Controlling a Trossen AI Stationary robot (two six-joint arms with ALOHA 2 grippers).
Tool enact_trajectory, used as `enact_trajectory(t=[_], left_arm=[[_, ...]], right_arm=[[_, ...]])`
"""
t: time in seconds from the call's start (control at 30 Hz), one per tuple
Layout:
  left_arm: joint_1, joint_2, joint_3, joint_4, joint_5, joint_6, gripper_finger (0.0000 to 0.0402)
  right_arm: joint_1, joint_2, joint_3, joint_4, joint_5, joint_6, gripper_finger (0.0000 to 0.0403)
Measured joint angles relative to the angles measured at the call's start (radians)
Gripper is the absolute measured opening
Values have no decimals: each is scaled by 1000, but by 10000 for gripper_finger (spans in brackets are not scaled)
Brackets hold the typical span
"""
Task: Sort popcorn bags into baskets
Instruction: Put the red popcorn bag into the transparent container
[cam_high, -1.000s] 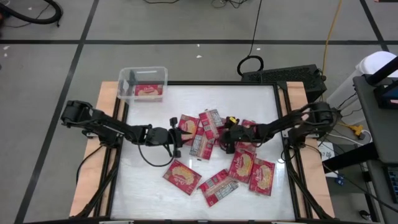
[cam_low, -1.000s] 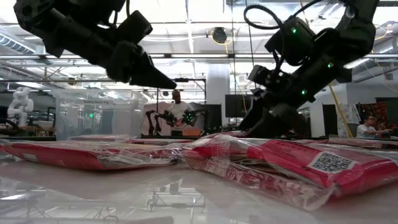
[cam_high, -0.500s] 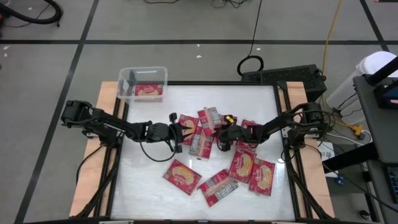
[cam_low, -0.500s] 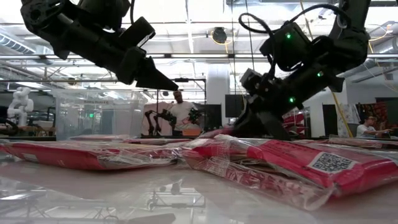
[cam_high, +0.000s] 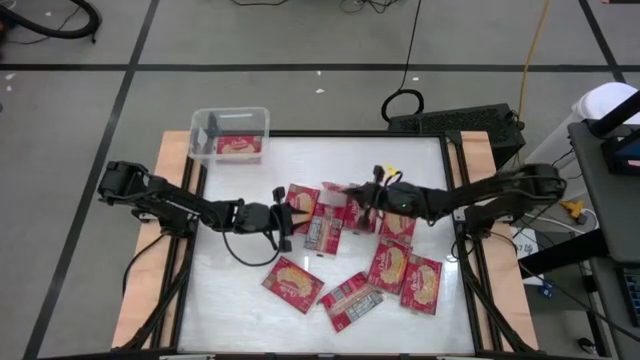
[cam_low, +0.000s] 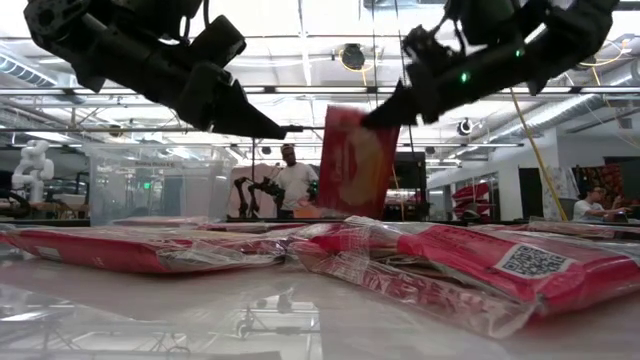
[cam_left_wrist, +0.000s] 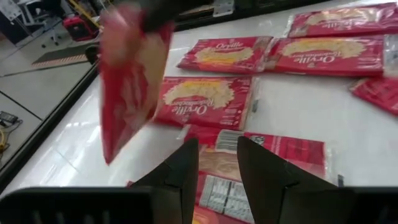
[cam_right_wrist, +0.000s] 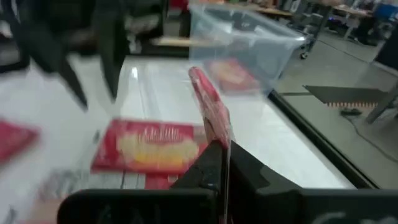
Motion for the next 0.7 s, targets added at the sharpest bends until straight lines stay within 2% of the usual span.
enact_trajectory(t=[0.23, 0.5, 0.7], left_arm=[[-30, 0, 0, 2, -2, -78, 141], [-38, 0, 0, 2, -4, -171, 191], [-62, 0, 0, -8, 8, -192, 214]], right_arm=[[38, -105, 0, -45, -2, 109, 1], [113, -97, 0, -51, -2, 201, 0], [158, -86, 0, -48, -1, 213, 0]])
